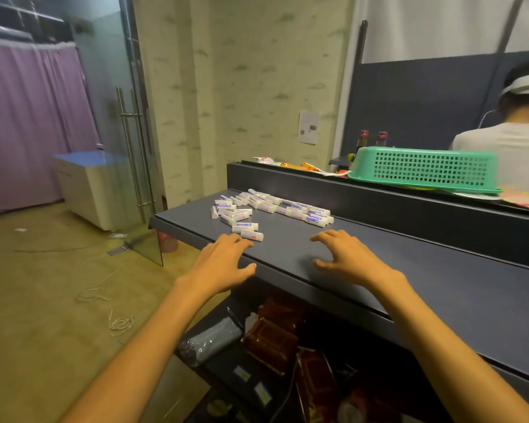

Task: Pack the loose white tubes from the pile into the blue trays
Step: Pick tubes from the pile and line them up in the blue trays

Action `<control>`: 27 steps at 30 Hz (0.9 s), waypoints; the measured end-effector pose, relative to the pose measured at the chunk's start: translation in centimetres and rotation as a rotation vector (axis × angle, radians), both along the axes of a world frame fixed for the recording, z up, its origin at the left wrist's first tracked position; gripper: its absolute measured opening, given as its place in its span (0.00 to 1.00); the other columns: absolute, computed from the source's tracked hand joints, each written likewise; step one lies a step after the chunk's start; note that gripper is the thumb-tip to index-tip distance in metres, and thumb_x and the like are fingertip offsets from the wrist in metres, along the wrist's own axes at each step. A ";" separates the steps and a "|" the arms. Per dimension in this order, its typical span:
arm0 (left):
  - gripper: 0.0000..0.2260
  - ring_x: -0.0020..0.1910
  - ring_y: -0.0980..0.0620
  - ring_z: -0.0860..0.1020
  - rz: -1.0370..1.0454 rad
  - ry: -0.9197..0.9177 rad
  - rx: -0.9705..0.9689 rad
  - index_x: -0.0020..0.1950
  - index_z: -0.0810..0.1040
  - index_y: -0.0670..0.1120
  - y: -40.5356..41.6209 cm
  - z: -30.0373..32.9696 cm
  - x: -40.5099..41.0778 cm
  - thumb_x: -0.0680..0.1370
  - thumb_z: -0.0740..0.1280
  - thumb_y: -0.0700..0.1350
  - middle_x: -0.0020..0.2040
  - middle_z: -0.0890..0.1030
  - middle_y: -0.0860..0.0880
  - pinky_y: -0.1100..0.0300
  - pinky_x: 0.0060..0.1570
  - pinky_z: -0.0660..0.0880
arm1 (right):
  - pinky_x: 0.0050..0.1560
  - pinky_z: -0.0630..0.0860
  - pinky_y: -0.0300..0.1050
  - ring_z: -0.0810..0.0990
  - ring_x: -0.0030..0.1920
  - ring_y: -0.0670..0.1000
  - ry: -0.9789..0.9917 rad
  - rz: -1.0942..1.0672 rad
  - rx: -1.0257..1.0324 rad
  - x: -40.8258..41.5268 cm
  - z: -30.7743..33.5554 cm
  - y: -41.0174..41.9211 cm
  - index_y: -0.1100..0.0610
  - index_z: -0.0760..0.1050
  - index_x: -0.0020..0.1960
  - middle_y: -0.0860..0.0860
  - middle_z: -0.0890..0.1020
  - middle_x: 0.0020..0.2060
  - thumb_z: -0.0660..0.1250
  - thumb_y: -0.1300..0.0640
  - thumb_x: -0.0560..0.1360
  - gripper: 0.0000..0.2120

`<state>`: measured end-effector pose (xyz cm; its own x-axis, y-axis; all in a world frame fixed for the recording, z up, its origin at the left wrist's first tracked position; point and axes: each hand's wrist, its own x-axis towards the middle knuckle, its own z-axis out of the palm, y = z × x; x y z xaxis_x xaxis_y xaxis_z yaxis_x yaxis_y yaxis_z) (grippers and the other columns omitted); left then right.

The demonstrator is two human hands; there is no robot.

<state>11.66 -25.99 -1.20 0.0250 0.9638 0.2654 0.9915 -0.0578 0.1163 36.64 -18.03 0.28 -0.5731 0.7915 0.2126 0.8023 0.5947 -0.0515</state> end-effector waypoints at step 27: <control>0.24 0.68 0.50 0.68 -0.572 -0.076 0.003 0.72 0.68 0.53 28.9 1.2 -5.8 0.77 0.67 0.53 0.70 0.70 0.51 0.53 0.66 0.68 | 0.59 0.74 0.49 0.75 0.59 0.50 0.101 -0.517 -0.090 -4.4 -0.3 16.3 0.50 0.69 0.68 0.49 0.76 0.61 0.68 0.49 0.76 0.22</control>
